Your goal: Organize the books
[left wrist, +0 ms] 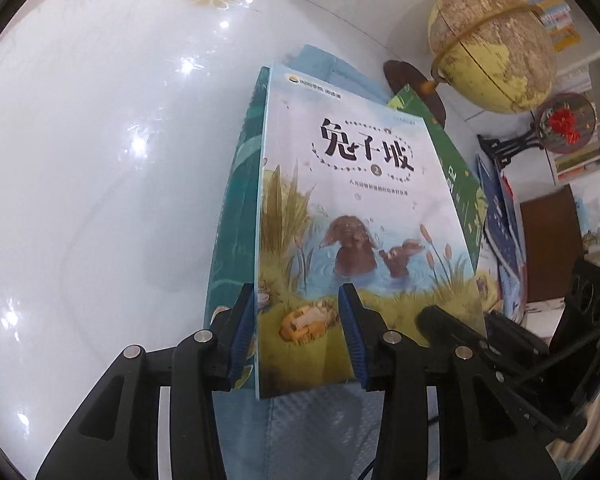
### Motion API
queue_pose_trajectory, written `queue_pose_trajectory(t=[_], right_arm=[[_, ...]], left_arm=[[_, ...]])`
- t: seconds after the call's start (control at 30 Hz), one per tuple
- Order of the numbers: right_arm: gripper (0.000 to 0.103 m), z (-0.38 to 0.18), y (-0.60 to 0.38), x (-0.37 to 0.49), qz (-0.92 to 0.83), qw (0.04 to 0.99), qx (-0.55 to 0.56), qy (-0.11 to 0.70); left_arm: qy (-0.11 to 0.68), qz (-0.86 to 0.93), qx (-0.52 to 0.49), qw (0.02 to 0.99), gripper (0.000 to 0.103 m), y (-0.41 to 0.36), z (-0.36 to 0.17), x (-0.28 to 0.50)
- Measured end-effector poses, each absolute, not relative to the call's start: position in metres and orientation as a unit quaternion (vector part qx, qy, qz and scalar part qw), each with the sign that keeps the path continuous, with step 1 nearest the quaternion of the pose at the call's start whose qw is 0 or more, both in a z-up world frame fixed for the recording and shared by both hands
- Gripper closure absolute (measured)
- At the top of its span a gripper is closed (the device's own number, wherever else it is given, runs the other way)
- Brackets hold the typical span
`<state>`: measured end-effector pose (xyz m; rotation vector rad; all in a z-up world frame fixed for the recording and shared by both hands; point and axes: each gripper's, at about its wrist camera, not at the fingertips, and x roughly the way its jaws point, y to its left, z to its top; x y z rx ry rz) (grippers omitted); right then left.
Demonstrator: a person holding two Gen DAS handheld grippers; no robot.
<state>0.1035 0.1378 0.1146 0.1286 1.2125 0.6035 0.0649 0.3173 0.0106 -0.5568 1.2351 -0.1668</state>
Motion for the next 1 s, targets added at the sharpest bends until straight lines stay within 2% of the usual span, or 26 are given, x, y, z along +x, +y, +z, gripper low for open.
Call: queue_pose_trajectory(t=[0.4,0.63,0.7,0.77,1.0], right_arm=[[0.074,0.109,0.161,0.093,0.293,0.769,0.029,0.568],[0.065,0.100,0.149,0.088,0.314,0.733,0.051,0.601],[0.060,0.102,0.138,0.078,0.321,0.729,0.048,0.602],[0.049,0.104,0.115,0.062,0.325,0.726,0.054,0.603],[0.048,0.104,0.021,0.012,0.284,0.726,0.110,0.617]], left_arm=[[0.561,-0.046,-0.266,0.782,0.065,0.333,0.010,0.056],[0.558,0.000,-0.247,0.792,0.065,0.339,0.012,0.041],[0.552,0.012,-0.244,0.797,0.065,0.340,0.016,0.036],[0.547,0.026,-0.234,0.803,0.065,0.340,0.021,0.032],[0.530,0.013,-0.206,0.822,0.065,0.291,0.055,0.022]])
